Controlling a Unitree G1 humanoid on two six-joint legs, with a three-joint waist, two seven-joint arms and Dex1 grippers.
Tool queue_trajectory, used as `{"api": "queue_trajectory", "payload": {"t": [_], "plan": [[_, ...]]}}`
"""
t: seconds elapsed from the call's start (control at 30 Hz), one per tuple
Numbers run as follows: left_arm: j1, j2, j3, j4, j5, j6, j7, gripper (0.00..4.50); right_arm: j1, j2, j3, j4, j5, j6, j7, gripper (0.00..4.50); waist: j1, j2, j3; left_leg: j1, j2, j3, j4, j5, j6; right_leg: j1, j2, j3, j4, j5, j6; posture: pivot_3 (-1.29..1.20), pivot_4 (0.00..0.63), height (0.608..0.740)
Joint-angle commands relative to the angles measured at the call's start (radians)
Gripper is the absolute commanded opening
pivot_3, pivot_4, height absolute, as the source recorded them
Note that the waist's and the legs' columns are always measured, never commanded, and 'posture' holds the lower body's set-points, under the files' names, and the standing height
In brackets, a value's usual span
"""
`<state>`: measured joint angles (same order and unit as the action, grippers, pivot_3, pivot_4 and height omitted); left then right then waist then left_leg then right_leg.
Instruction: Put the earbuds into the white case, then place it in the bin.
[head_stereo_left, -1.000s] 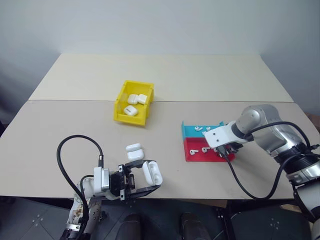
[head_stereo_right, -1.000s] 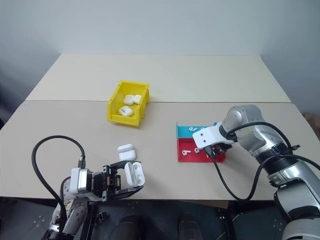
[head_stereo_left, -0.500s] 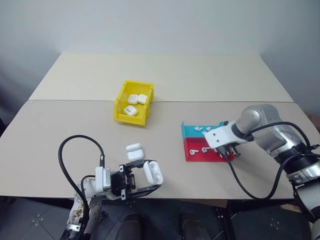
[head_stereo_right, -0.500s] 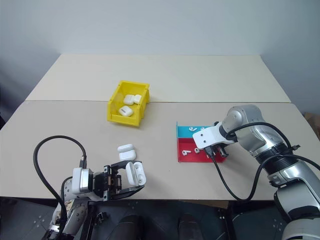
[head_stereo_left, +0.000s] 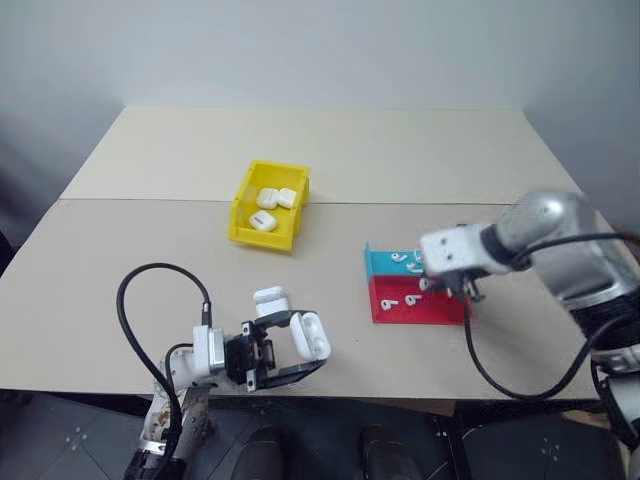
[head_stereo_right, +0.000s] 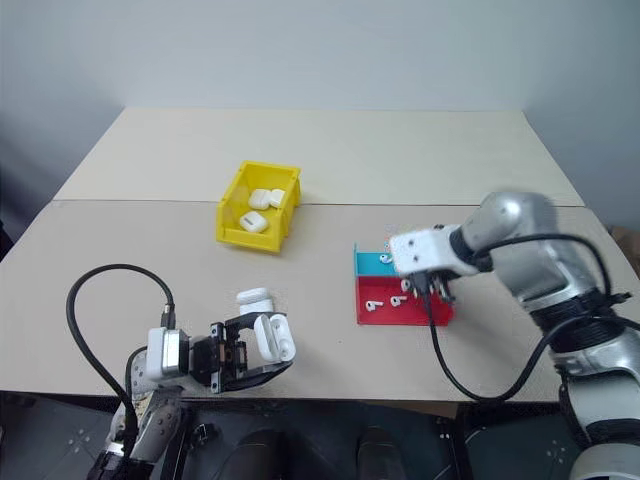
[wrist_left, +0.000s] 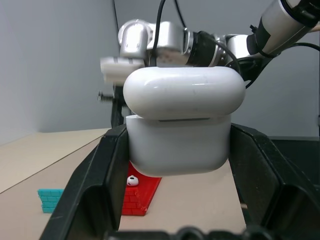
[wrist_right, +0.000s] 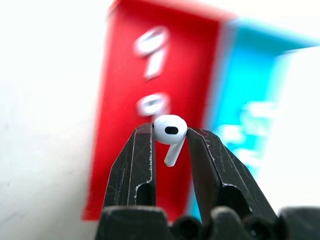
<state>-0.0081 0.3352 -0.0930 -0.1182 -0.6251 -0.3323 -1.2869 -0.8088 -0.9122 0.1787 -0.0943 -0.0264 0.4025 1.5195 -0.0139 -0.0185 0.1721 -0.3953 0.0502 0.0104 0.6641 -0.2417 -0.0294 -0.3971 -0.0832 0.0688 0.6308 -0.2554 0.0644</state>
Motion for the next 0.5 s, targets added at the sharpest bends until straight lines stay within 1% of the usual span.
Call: {"api": "queue_trajectory", "payload": {"t": [0.03, 0.13, 0.2, 0.23, 0.3, 0.37, 0.43, 0.5], "plan": [[-0.023, 0.001, 0.019, -0.050, -0.048, 0.052, 0.023, 2.76, 0.018, 0.085, -0.320, -0.113, 0.338, 0.166, -0.075, 0.75, 0.000, 0.000, 0.000, 0.000, 0.000, -0.001, 0.000, 0.000, 0.000, 0.000, 0.000, 0.000, 0.000, 0.000, 0.000, 0.00, 0.150, 0.740], [-0.043, -0.005, 0.022, -0.050, -0.095, 0.081, -0.009, 2.76, 0.089, 0.166, -0.498, -0.193, 0.556, 0.233, -0.144, 0.75, 0.001, -0.003, -0.001, 0.000, 0.000, -0.002, 0.000, 0.000, 0.000, 0.002, 0.000, -0.002, 0.000, 0.000, 0.000, 0.00, 0.150, 0.740], [-0.066, 0.003, 0.017, -0.042, -0.114, 0.114, -0.034, 2.76, 0.167, 0.232, -0.573, -0.257, 0.674, 0.207, -0.178, 0.75, 0.003, -0.003, -0.002, 0.000, 0.000, -0.004, 0.000, 0.000, 0.000, 0.004, 0.000, -0.004, -0.001, 0.000, 0.000, 0.00, 0.150, 0.740], [-0.080, 0.007, 0.014, -0.036, -0.122, 0.131, -0.049, 2.76, 0.198, 0.268, -0.589, -0.288, 0.712, 0.183, -0.203, 0.75, 0.004, -0.003, -0.002, 0.000, 0.000, -0.004, 0.001, 0.000, 0.000, 0.004, 0.000, -0.004, -0.001, 0.000, 0.000, 0.00, 0.150, 0.740], [-0.113, 0.007, 0.009, -0.022, -0.132, 0.167, -0.069, 2.76, 0.245, 0.334, -0.605, -0.335, 0.795, 0.152, -0.242, 0.75, 0.001, -0.003, -0.002, 0.000, 0.000, -0.005, 0.002, 0.000, 0.000, 0.005, 0.000, -0.005, 0.000, 0.000, 0.000, 0.00, 0.150, 0.740], [-0.162, -0.003, 0.006, 0.005, -0.143, 0.193, -0.099, 2.76, 0.282, 0.385, -0.590, -0.369, 0.852, 0.123, -0.261, 0.75, -0.001, -0.003, -0.002, 0.001, 0.000, -0.005, 0.002, 0.000, 0.000, 0.005, 0.000, -0.004, 0.001, 0.000, 0.000, 0.00, 0.150, 0.740], [-0.204, -0.013, 0.006, 0.036, -0.147, 0.206, -0.134, 2.76, 0.308, 0.402, -0.549, -0.390, 0.853, 0.092, -0.268, 0.75, -0.003, -0.003, -0.002, 0.001, 0.000, -0.005, 0.002, 0.000, 0.000, 0.005, 0.001, -0.004, 0.001, 0.000, 0.000, 0.00, 0.150, 0.740], [-0.245, -0.033, 0.009, 0.073, -0.148, 0.211, -0.163, 2.76, 0.327, 0.401, -0.490, -0.394, 0.819, 0.057, -0.266, 0.75, -0.004, -0.002, -0.002, 0.002, 0.000, -0.005, 0.002, 0.000, 0.000, 0.005, 0.001, -0.004, 0.000, 0.000, 0.000, 0.00, 0.150, 0.740]]}}
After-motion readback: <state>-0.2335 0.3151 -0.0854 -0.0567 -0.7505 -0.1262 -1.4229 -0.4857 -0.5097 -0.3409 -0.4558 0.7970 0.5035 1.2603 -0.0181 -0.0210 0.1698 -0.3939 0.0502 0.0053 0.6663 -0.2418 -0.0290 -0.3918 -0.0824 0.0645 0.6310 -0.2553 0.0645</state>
